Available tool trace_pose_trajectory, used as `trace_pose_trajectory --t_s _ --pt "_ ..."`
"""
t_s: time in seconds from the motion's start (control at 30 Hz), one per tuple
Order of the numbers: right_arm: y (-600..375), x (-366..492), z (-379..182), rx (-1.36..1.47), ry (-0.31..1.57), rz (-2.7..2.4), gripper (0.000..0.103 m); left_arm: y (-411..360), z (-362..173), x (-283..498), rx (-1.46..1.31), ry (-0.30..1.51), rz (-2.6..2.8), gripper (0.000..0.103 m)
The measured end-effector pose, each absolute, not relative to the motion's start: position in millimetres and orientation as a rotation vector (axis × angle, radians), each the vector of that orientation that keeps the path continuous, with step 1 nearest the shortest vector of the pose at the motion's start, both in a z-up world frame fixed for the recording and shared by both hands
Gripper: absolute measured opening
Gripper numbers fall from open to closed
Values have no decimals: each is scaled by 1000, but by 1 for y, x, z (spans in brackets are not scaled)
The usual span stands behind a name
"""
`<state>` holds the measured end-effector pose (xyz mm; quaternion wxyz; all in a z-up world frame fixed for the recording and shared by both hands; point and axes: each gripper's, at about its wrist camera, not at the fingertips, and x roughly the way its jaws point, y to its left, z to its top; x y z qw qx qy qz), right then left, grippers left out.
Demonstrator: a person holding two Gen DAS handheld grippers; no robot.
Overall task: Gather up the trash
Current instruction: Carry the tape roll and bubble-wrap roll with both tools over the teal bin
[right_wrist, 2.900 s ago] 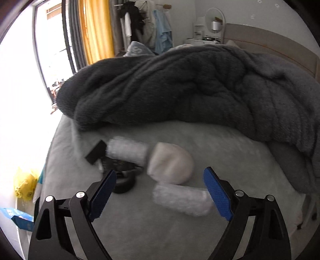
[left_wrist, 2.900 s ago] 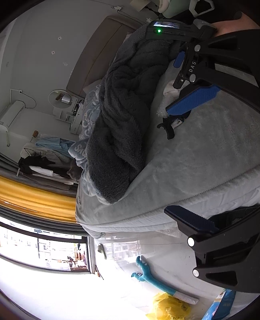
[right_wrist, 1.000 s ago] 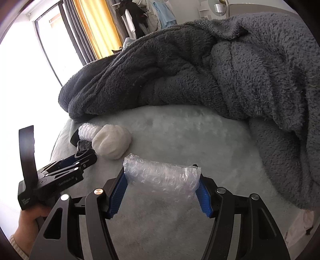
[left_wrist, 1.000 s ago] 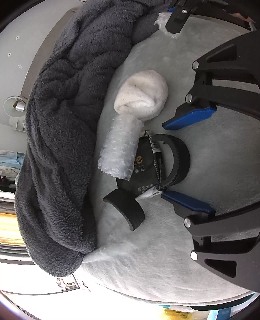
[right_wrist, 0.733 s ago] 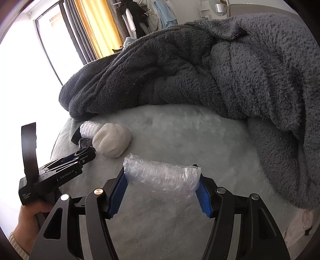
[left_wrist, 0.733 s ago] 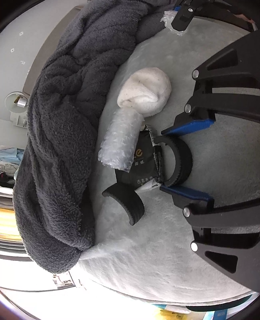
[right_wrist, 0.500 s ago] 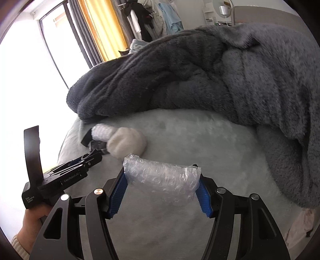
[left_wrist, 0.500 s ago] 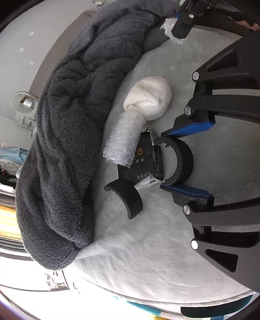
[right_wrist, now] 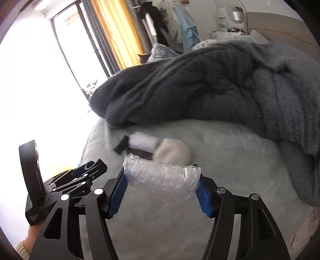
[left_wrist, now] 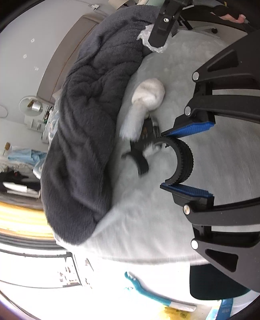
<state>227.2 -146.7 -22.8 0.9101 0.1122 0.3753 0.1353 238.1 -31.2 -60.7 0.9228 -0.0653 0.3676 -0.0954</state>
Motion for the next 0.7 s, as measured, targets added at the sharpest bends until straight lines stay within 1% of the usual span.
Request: trace_pose_trajectory --t_s 0.27,0.7 --pt "-102 228 -8 201 765 337 64 20 -54 226 -126 732 -112 48" --pt "-27 225 11 156 758 452 64 98 -80 213 -168 809 -3 48"
